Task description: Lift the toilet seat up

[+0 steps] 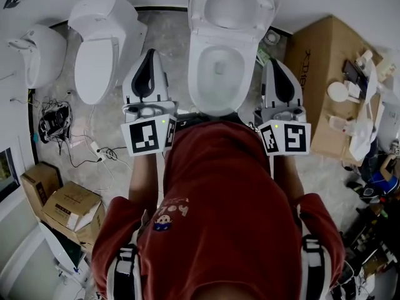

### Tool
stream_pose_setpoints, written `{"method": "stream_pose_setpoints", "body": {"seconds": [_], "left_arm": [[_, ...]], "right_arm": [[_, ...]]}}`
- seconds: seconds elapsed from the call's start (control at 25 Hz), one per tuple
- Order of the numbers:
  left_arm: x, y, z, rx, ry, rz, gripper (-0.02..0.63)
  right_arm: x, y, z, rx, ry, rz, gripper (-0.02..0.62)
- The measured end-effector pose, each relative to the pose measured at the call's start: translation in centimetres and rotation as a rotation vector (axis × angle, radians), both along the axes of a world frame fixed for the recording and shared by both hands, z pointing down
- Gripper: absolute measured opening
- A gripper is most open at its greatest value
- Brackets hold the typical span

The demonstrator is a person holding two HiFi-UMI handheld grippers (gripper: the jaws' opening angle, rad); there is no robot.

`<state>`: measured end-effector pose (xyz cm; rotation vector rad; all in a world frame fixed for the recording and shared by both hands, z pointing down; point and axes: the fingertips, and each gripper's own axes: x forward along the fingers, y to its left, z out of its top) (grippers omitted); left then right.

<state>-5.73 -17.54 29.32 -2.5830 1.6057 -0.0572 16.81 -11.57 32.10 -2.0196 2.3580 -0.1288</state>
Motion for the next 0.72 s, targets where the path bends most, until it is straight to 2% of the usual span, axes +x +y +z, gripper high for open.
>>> {"method": "stream_pose_setpoints", "body": {"seconds": [0.72], "left_arm": [[-1.2,-0.1,-1.5,0.03,-0.013,-0.018,0.011]], "right_arm": [[-0.3,-0.2,-1.4,0.033,0.038,-0.02,0.014]]}}
